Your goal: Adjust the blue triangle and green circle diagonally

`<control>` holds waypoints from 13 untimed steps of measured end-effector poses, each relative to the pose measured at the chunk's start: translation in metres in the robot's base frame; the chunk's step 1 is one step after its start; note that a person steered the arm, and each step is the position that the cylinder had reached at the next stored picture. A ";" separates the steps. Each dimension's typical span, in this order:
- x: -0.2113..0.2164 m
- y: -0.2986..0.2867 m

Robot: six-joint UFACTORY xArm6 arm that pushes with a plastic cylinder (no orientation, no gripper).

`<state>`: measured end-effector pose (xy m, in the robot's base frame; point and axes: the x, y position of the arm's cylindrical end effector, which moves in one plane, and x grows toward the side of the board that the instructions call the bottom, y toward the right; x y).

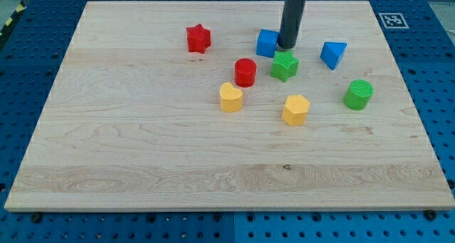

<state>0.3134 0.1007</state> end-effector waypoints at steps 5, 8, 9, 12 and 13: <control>-0.001 0.092; 0.059 0.136; 0.064 0.096; 0.064 0.071; 0.060 0.068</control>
<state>0.3736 0.1686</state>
